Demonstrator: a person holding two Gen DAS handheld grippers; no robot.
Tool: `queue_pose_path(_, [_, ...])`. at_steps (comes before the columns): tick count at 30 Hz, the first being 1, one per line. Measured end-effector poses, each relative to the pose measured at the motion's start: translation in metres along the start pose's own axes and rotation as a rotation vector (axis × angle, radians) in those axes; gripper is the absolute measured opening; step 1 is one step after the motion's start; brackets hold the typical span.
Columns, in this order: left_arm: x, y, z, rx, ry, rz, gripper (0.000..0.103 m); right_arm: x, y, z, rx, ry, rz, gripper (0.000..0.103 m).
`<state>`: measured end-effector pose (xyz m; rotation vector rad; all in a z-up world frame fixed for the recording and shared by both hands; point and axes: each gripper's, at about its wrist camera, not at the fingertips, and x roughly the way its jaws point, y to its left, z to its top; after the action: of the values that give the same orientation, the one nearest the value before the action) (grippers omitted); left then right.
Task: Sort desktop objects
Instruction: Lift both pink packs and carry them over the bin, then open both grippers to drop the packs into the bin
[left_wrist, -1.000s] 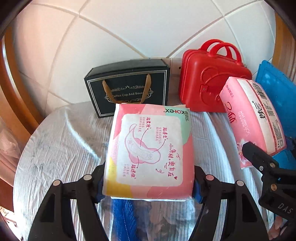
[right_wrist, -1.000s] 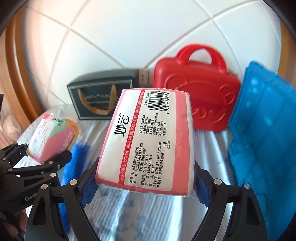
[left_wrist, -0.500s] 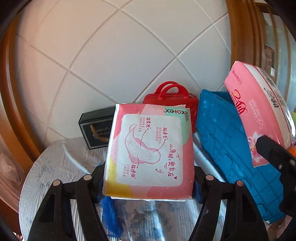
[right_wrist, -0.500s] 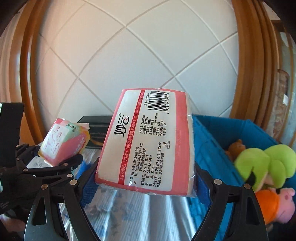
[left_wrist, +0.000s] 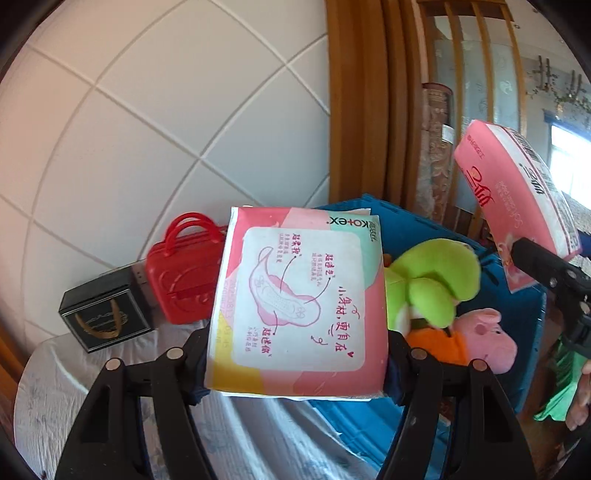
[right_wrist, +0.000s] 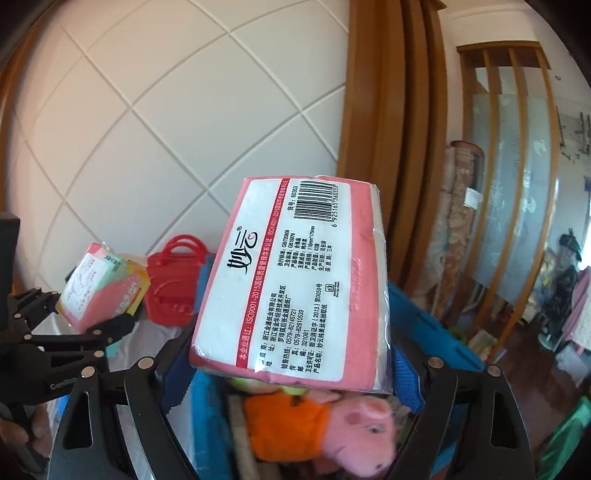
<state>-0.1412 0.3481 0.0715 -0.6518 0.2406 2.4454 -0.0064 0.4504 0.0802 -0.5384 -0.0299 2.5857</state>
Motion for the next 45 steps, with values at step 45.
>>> queue_pose_path(45, [0.107, -0.083, 0.008, 0.071, 0.259, 0.003, 0.079, 0.119, -0.102, -0.056, -0.053, 0.301, -0.073, 0.103])
